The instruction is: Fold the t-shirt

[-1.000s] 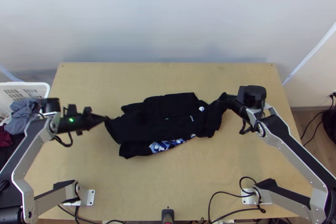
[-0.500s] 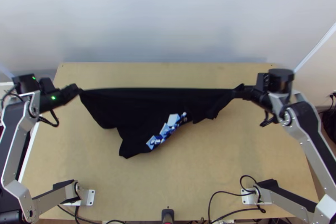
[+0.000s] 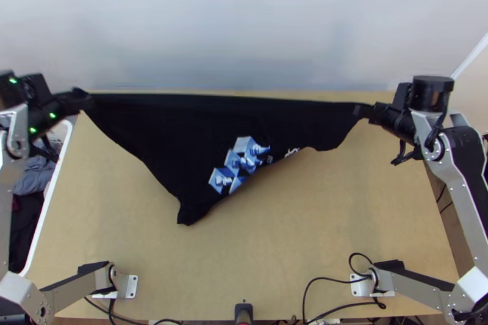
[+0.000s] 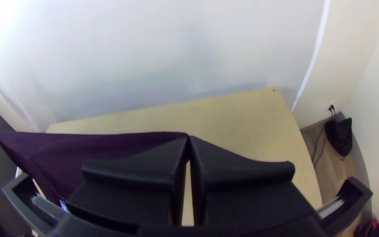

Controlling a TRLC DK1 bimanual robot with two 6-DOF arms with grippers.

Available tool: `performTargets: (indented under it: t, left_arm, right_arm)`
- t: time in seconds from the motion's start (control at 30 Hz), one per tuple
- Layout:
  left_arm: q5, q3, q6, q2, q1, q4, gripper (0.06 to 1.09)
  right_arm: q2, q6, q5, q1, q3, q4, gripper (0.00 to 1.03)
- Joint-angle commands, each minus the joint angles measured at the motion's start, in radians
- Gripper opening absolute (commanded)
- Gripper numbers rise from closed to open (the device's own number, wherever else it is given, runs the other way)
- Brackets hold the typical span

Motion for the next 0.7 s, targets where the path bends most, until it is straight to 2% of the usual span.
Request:
performTargets:
  t: [0.0, 0.1, 0.4, 0.67]
  left_arm:
    - [-0.129, 0.145, 0.054, 0.034, 0.018, 0.009, 0.10]
    - [-0.171, 0.252, 0.085, 0.062, 0.003, 0.007, 0.10]
    - [-0.275, 0.519, 0.100, 0.137, -0.023, 0.023, 0.10]
    - [-0.376, 0.603, 0.137, 0.135, -0.048, 0.161, 0.10]
  right_arm:
    - [-0.012, -0.055, 0.063, -0.047, 0.072, 0.077, 0.03]
    - [-0.016, -0.106, 0.057, -0.047, 0.119, 0.147, 0.03]
    - [-0.038, -0.121, 0.042, -0.004, 0.239, 0.310, 0.03]
    - [-0.125, -0.116, 0.042, 0.024, 0.210, 0.592, 0.03]
